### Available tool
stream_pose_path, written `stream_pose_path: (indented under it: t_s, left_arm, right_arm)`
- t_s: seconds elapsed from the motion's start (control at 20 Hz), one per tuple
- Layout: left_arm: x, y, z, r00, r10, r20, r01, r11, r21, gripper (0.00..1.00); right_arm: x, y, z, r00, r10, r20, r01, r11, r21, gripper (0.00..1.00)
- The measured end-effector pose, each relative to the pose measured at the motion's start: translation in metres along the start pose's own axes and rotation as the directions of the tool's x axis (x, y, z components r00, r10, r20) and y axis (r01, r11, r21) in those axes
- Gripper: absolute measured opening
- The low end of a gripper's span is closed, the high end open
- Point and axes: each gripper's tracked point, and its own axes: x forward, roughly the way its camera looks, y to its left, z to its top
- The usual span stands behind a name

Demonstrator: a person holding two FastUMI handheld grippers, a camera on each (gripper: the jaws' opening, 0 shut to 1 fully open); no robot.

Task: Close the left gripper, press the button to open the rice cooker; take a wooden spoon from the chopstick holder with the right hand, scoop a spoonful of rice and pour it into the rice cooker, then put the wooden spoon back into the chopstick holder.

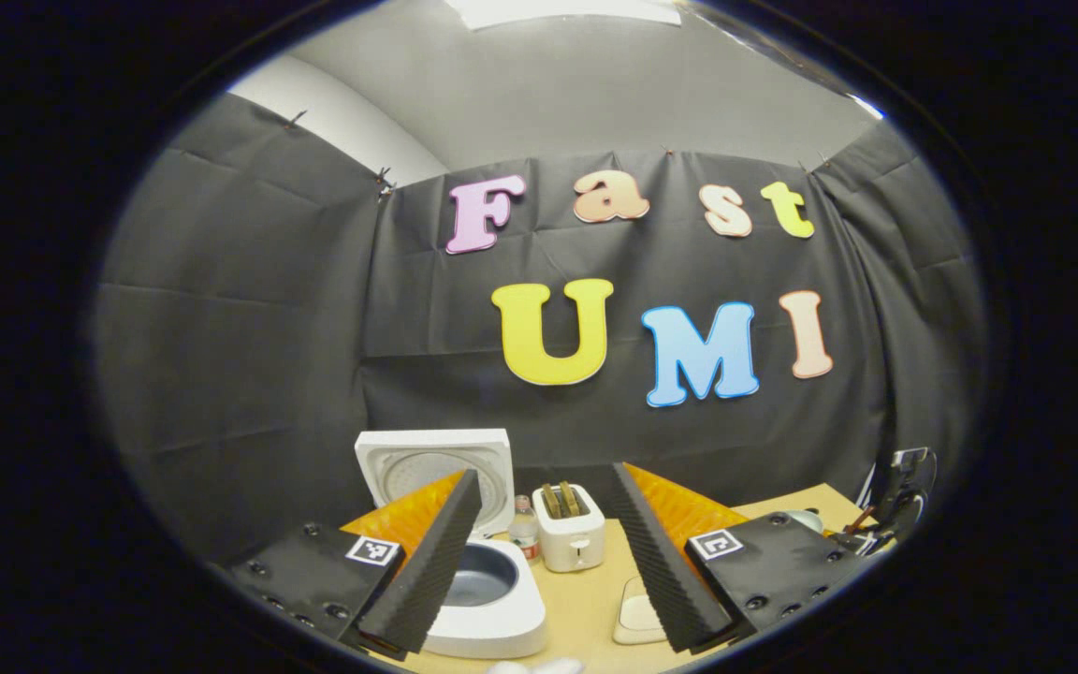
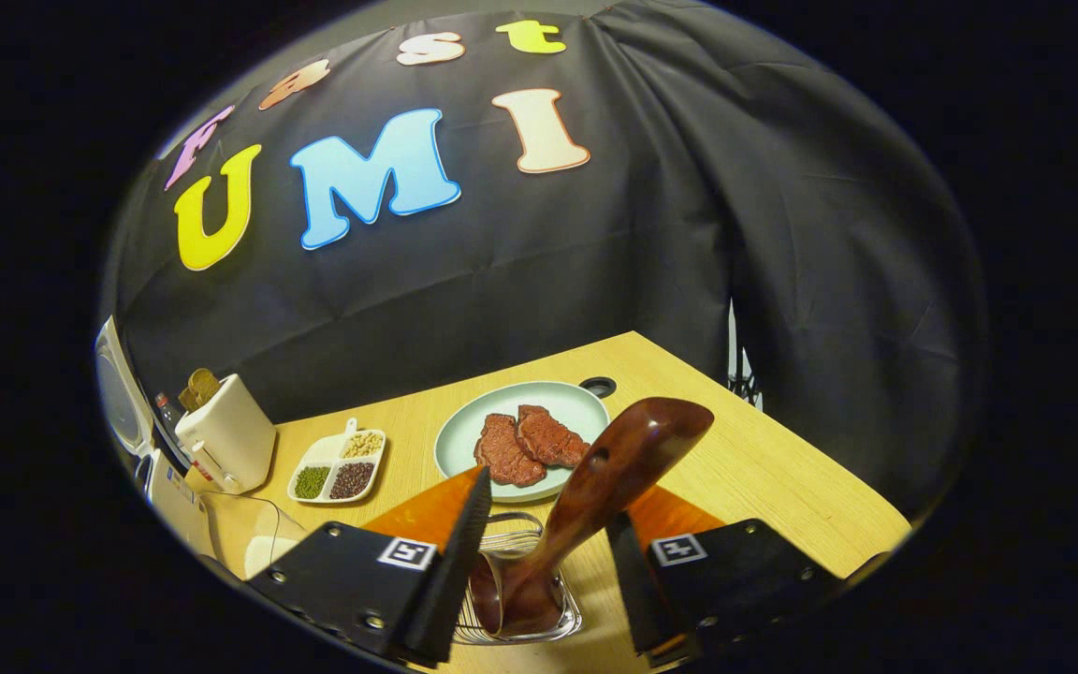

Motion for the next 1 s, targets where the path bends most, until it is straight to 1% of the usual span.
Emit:
stream_pose_path:
  t_s: [0.05,0.1,0.15,0.2,0.35,0.6,0.7,0.85,1.0]
  left_arm:
    - [0.0,0.001,0.001,1.0,0.0,0.002,0.0,1.0,0.003,1.0]
    - [0.001,-0.001,0.003,1.0,-0.001,0.005,0.0,1.0,0.003,0.97]
    - [0.002,0.0,0.003,1.0,0.0,0.01,0.0,1.0,0.006,1.0]
    - [0.003,0.0,0.004,1.0,-0.001,0.013,0.001,1.0,0.008,1.0]
    - [0.004,0.001,0.005,1.0,-0.004,0.019,0.004,1.0,0.013,1.0]
    - [0.007,0.009,0.001,1.0,0.0,0.016,0.0,1.0,0.015,1.0]
    - [0.008,0.013,-0.001,1.0,0.002,0.015,-0.002,1.0,0.013,1.0]
    - [0.01,0.022,-0.004,1.0,0.001,0.014,-0.001,1.0,0.002,1.0]
    - [0.02,0.031,-0.005,1.0,0.006,0.014,-0.006,1.0,-0.012,1.0]
  right_arm:
    - [0.002,-0.005,0.001,1.0,-0.006,0.0,0.006,1.0,0.007,0.5]
    - [0.002,-0.005,0.001,1.0,0.0,-0.003,0.0,1.0,0.023,0.32]
    - [-0.003,-0.002,0.003,1.0,0.02,-0.006,-0.02,0.999,0.03,0.23]
    - [-0.004,-0.002,0.002,1.0,0.015,-0.009,-0.015,1.0,0.025,0.16]
    - [-0.003,0.003,0.002,1.0,0.021,-0.005,-0.021,1.0,-0.011,0.16]
    - [-0.007,0.005,0.008,1.0,0.021,-0.001,-0.021,1.0,-0.013,0.16]
    - [-0.014,0.01,0.018,1.0,0.022,0.013,-0.022,0.999,-0.023,0.16]
    - [-0.027,0.028,0.047,0.997,0.043,0.058,-0.039,0.997,-0.062,0.16]
    - [-0.049,0.06,0.086,0.99,0.09,0.106,-0.081,0.992,-0.092,0.16]
